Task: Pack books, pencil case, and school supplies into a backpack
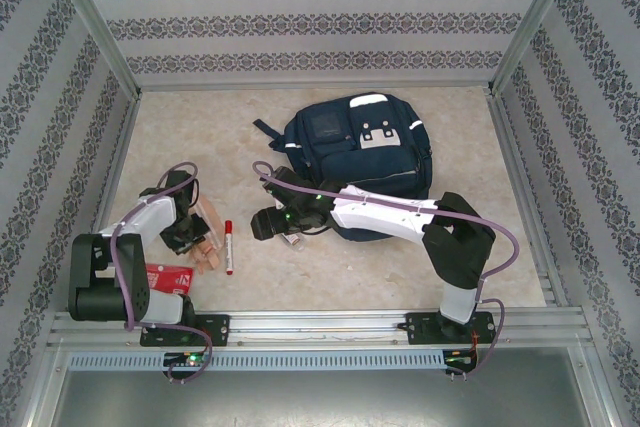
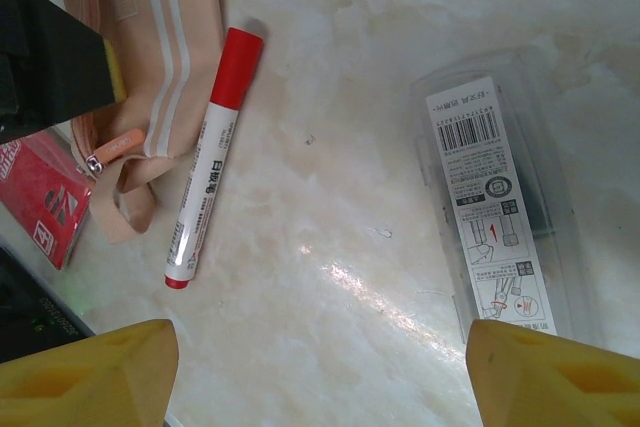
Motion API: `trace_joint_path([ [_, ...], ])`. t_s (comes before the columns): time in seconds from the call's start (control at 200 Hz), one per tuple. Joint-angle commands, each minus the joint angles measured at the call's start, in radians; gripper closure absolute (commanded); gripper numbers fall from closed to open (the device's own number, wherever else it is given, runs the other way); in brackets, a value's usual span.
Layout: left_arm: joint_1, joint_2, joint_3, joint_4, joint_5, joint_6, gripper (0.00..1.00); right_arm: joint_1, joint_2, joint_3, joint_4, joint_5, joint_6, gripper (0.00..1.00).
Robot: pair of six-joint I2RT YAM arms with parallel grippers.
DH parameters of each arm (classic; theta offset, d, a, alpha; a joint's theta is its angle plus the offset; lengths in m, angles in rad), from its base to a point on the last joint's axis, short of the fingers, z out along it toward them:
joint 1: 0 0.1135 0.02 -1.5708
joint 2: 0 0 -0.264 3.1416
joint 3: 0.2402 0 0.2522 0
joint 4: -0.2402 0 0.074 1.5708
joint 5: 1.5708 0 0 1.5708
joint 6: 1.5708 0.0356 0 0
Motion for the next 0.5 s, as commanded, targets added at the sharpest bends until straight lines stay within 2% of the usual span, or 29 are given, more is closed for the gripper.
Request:
trace_joint_path([
  [0.0,0.012,-0.104,0.082,-0.035,0.003,0.069,0.95,-0.006,-0.027,0.040,0.001,-0.039,-0.018,0.24],
  [0.05,0.012,-0.168,0.126,-0.058,0.021,0.118,1.00,-0.018,-0.033,0.047,0.000,-0.058,-0.039,0.23],
  [0.15,0.011,-0.278,0.207,-0.091,0.077,0.212,1.00,-0.058,-0.055,0.057,0.000,-0.096,-0.073,0.21],
  [0.24,0.011,-0.368,0.232,-0.075,0.186,0.270,1.00,-0.117,-0.084,0.059,0.022,-0.157,-0.079,0.18],
  [0.335,0.008,-0.449,0.202,0.014,0.363,0.284,1.00,-0.198,-0.125,0.043,0.099,-0.282,-0.038,0.16],
  [0.495,-0.042,-0.469,0.157,0.108,0.519,0.268,1.00,-0.293,-0.196,0.026,0.227,-0.430,0.076,0.16],
])
